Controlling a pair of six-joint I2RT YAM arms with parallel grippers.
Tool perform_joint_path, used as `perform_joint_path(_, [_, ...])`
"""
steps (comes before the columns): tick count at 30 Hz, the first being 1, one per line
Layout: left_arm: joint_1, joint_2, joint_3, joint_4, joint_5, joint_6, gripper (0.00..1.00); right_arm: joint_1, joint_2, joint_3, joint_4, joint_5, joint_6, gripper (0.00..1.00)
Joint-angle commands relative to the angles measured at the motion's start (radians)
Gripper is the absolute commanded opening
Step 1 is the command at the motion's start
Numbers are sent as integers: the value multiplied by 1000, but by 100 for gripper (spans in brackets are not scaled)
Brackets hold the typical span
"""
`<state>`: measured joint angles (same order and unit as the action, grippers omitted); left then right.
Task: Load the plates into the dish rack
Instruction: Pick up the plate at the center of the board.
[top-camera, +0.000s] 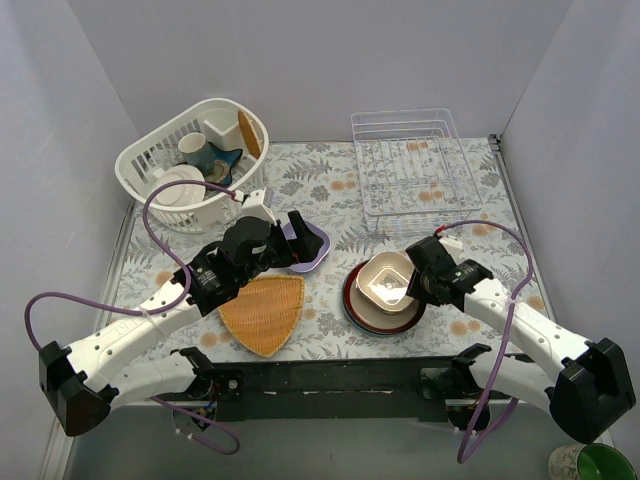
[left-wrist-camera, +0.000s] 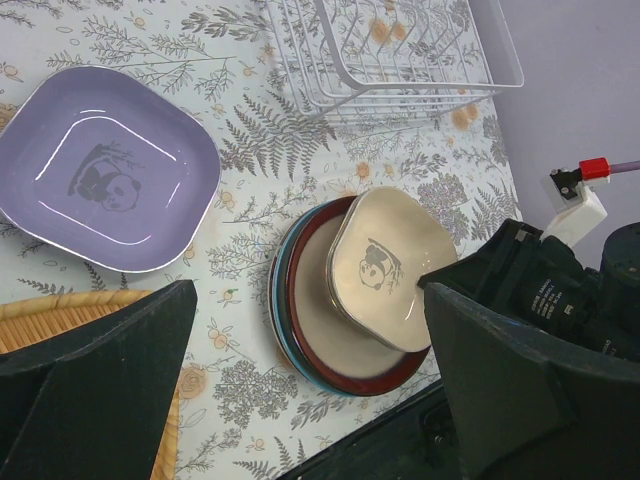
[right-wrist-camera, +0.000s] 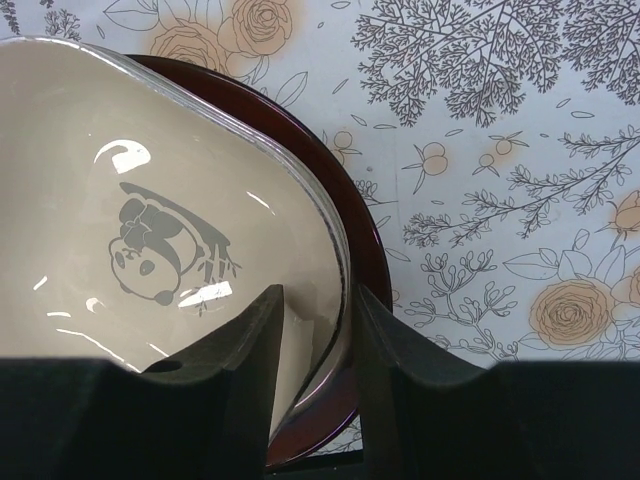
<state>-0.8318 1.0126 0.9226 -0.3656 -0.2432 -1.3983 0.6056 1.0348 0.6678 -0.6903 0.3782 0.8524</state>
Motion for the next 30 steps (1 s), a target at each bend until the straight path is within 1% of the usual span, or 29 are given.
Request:
perform_joint_path(1, [3, -6, 4, -4, 13, 13, 98, -4, -24, -16, 26, -1, 31, 39])
perform_joint_path(6, [5, -9, 2, -4, 16, 16, 98, -6, -32, -40, 51, -22, 34, 30])
perform_joint_path(8, [5, -15, -2, -6, 16, 16, 98, -6, -35, -46, 57, -32, 39, 29])
perform_joint_path(10, [3, -26, -7, -7, 15, 12, 98, -4, -39, -59, 64, -38, 43, 24])
perform_joint_path(11, [3, -29, -13, -9, 13, 10, 98, -4, -39, -62, 64, -41, 45, 21])
perform_joint_path(12, [3, -34, -14, -10, 13, 9, 98, -4, -44, -65, 66, -41, 46, 11])
perform_joint_path(13, [3, -42, -16, -12, 10, 4, 98, -6, -45, -71, 66, -41, 48, 5])
perform_joint_path(14, [5, -46, -22, -13, 9, 2, 98, -6, -48, -73, 66, -41, 50, 1])
perform_joint_path(25, [3, -42, -16, -15, 4, -2, 98, -6, -85, -51, 40, -10, 69, 1])
perform_joint_path(30, [3, -42, -16, -15, 1, 1, 98, -7, -113, -4, 38, 1, 66, 1])
